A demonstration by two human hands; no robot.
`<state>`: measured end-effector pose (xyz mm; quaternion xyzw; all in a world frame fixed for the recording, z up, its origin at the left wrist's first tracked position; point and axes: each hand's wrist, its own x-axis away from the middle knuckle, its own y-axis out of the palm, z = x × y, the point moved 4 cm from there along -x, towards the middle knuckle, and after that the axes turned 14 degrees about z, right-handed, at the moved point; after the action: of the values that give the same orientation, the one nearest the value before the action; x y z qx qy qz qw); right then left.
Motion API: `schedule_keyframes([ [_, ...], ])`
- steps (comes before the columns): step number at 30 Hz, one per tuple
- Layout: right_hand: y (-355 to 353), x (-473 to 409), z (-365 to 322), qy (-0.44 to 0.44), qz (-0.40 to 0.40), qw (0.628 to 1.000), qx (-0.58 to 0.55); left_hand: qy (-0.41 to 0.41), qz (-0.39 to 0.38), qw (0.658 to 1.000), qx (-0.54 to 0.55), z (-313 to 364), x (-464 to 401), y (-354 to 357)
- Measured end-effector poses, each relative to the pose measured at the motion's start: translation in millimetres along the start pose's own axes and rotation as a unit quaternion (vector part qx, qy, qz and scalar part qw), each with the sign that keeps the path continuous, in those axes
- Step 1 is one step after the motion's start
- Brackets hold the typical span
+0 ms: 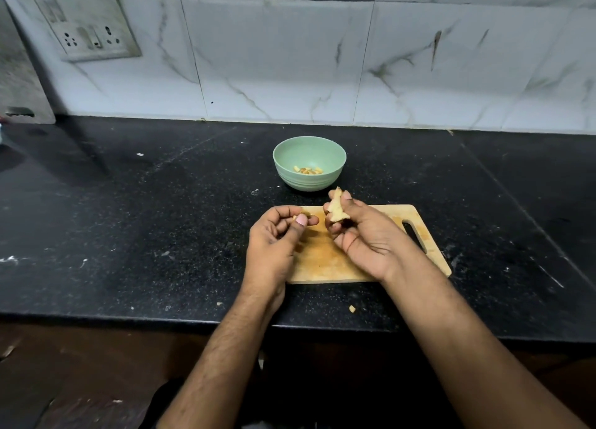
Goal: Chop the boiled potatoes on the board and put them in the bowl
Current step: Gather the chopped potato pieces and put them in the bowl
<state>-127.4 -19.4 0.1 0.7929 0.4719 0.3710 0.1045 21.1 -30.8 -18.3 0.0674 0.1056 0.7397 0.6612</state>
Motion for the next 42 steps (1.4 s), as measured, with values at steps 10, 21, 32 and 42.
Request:
schedule_keyframes([
  [10, 7.3, 0.3, 1.3, 0.105, -0.015, 0.993, -0.060, -0.054, 0.004, 0.996, 0.068, 7.2, -9.3, 14.1],
  [21, 13.1, -6.3, 7.0, 0.076, 0.006, 0.997, -0.029, -0.317, -0.018, 0.921, 0.223, 22.3, -10.1, 28.1],
  [32, 46.8, -34.6, -43.0, -0.010, -0.014, 0.998, -0.068, -0.206, 0.000, 0.959, 0.195, 40.1, -81.7, 58.1],
  [42, 93.5, -108.9, -100.6, -0.194, 0.021, 0.953, 0.234, -0.050, 0.000, 0.999, 0.013, 59.3, -162.4, 91.6],
])
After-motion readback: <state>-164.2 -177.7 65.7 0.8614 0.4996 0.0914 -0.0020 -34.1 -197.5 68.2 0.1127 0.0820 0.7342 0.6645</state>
